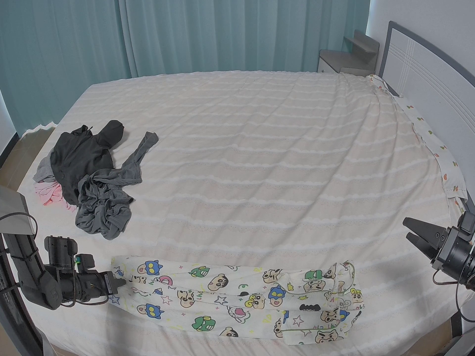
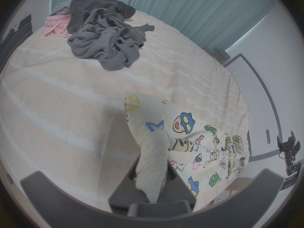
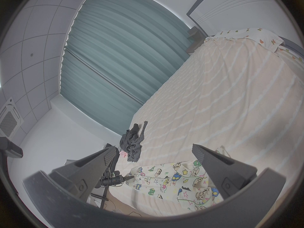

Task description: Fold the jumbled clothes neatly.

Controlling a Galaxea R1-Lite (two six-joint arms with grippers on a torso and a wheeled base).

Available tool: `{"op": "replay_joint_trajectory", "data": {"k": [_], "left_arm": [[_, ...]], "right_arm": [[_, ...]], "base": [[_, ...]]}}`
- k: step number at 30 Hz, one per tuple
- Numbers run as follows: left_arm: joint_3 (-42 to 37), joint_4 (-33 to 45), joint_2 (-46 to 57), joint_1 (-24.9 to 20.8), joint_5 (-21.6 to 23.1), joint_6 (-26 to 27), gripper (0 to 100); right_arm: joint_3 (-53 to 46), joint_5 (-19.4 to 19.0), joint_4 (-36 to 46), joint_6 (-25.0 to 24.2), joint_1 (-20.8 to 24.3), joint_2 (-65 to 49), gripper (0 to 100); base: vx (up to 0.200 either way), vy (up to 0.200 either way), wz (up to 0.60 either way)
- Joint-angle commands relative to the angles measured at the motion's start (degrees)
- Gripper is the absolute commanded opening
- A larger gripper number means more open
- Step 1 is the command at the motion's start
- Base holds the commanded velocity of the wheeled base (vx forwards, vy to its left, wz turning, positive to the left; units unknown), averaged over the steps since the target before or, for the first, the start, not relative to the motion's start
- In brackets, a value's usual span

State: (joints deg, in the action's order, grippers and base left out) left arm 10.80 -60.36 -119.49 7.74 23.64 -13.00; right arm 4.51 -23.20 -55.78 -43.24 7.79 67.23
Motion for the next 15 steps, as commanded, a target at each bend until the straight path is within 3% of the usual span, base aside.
{"op": "replay_joint_trajectory", "data": {"k": [1, 11, 15], "left_arm": [[0.1, 0.0, 0.4, 2.7, 0.2, 0.0, 0], [0.5, 0.2, 3.7, 13.3, 5.1, 0.8, 0], [1.4, 0.5, 4.4, 19.9, 9.3, 0.7, 0]], "right_arm": [[0.0, 0.0, 0.0, 0.0, 0.0, 0.1, 100], [0.0, 0.0, 0.0, 0.0, 0.0, 0.1, 100], [0.0, 0.0, -0.2, 0.0, 0.0, 0.0, 100]], "base": [[0.0, 0.0, 0.0], [0.0, 0.0, 0.0], [0.0, 0.0, 0.0]]}}
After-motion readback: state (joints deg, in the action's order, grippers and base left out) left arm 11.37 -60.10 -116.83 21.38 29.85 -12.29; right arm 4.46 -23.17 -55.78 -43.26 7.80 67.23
